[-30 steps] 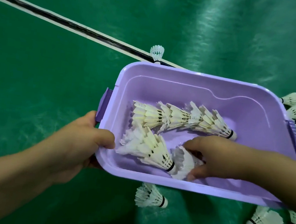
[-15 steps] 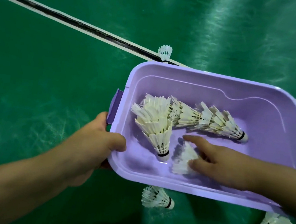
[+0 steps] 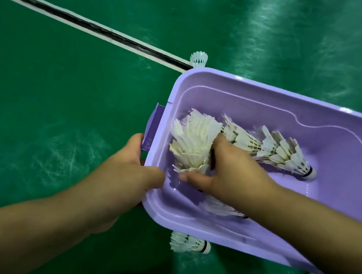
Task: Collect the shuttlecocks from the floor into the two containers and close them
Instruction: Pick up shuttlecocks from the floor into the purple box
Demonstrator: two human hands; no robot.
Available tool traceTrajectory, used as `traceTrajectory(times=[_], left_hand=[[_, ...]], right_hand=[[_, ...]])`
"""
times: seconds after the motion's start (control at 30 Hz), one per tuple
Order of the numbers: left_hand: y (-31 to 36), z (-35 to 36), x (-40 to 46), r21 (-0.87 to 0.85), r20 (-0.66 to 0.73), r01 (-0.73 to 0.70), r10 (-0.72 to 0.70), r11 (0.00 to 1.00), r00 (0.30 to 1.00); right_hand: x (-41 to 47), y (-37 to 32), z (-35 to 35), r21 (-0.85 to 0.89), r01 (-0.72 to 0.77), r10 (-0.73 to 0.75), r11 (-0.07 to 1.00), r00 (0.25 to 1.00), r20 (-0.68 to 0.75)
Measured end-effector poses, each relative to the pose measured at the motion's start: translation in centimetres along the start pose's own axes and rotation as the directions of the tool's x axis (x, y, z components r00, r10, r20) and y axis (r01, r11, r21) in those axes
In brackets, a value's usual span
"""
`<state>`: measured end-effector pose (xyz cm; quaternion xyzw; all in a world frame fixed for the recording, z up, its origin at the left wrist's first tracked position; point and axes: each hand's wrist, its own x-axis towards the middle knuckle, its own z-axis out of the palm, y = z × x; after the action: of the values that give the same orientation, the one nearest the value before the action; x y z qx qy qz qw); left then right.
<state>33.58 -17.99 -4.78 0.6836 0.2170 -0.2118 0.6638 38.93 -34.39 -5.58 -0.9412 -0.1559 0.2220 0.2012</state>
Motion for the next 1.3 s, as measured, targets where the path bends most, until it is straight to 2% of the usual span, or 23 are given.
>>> traceTrajectory(times=[0.1,0.2,0.3,0.5,0.57,0.6,0.63,0.67,0.7,0.73,0.77,0.8,0.83,0.87,0.9,0.97,1.0,1.1,1.13,1.2,1.27,1.3], left_hand=[[0.1,-0.3,-0.1,-0.026,-0.004,0.014,-0.015,1.0,1.0],[-0.2,-1.0,0.2,-0.017,-0.016,0.032,-0.032,0.999,0.999],[-0.4,-1.2,0.7,-0.001,-0.003,0.026,-0.026,1.0,1.0],[-0.6,-1.1,1.3,-0.007,-0.015,0.043,-0.043,0.999,0.999],[-0.7,-2.1,1.6,-0.039,-0.067,0.04,-0.043,0.998,0.997],[-0.7,-2.8,1.8,-0.053,-0.109,0.03,-0.035,0.998,0.993],[-0.7,-3.5,2.0,-0.065,-0.16,0.015,-0.026,0.998,0.987],[-0.7,-4.3,2.2,-0.08,-0.211,-0.005,-0.012,0.997,0.977],[-0.6,-5.2,2.4,-0.094,-0.262,-0.03,0.004,0.995,0.965],[-0.5,-5.8,2.6,-0.106,-0.303,-0.056,0.022,0.993,0.953],[-0.3,-6.6,2.9,-0.108,-0.342,-0.088,0.046,0.99,0.939],[-0.1,-7.2,3.1,-0.102,-0.373,-0.12,0.074,0.988,0.925],[0.1,-7.7,3.4,-0.091,-0.397,-0.146,0.099,0.985,0.913],[0.3,-8.0,3.7,-0.079,-0.418,-0.167,0.12,0.983,0.901],[0.5,-8.2,3.9,-0.073,-0.438,-0.181,0.131,0.981,0.89],[0.6,-8.2,4.0,-0.077,-0.453,-0.182,0.129,0.98,0.882],[0.5,-8.1,4.0,-0.082,-0.447,-0.178,0.124,0.981,0.886],[0.1,-7.2,3.4,-0.081,-0.397,-0.15,0.106,0.985,0.912],[-0.1,-6.8,3.2,-0.071,-0.375,-0.14,0.103,0.988,0.921],[-0.4,-6.2,2.9,-0.053,-0.339,-0.122,0.098,0.991,0.936],[-0.6,-5.7,2.6,-0.03,-0.32,-0.105,0.09,0.994,0.943],[-0.8,-5.4,2.5,-0.018,-0.307,-0.095,0.085,0.995,0.948]], right_hand=[[0.3,0.2,-0.3,-0.183,0.078,-0.075,0.98,0.997,0.028],[0.2,1.8,-1.8,-0.364,0.158,-0.095,0.918,0.978,0.185],[0.1,3.1,-1.7,-0.445,0.223,-0.085,0.867,0.947,0.309],[0.3,3.8,-0.7,-0.466,0.192,-0.081,0.864,0.966,0.247],[0.2,3.7,-1.2,-0.419,0.167,-0.124,0.893,0.984,0.127],[0.0,3.6,-1.6,-0.353,0.219,-0.246,0.91,0.969,-0.035],[-0.4,3.6,-1.9,-0.289,0.302,-0.369,0.908,0.905,-0.213],[-1.1,3.5,-2.2,-0.256,0.399,-0.472,0.88,0.792,-0.387],[-1.9,3.3,-2.0,-0.245,0.474,-0.529,0.846,0.687,-0.498],[-2.9,3.0,-1.2,-0.252,0.516,-0.564,0.819,0.64,-0.522],[-3.7,2.7,0.3,-0.273,0.552,-0.609,0.788,0.632,-0.479],[-4.4,2.8,2.3,-0.326,0.561,-0.649,0.761,0.655,-0.387],[-4.7,3.6,4.8,-0.374,0.53,-0.634,0.761,0.731,-0.252],[-4.8,4.3,7.2,-0.425,0.454,-0.533,0.783,0.842,-0.083],[-4.5,5.3,9.5,-0.47,0.363,-0.396,0.804,0.918,0.032],[-3.0,7.3,13.1,-0.424,0.265,-0.213,0.866,0.963,0.166],[-2.5,7.8,14.0,-0.4,0.253,-0.182,0.881,0.961,0.208],[-3.8,5.5,12.9,-0.229,0.256,-0.203,0.939,0.952,0.229],[-3.9,5.1,12.0,-0.127,0.273,-0.243,0.954,0.947,0.209],[-3.5,4.4,7.6,0.165,0.192,-0.227,0.967,0.946,0.231],[-2.9,6.2,2.7,0.219,0.122,-0.129,0.968,0.991,0.021],[-3.6,6.6,0.0,0.16,0.157,-0.146,0.975,0.986,-0.081]])
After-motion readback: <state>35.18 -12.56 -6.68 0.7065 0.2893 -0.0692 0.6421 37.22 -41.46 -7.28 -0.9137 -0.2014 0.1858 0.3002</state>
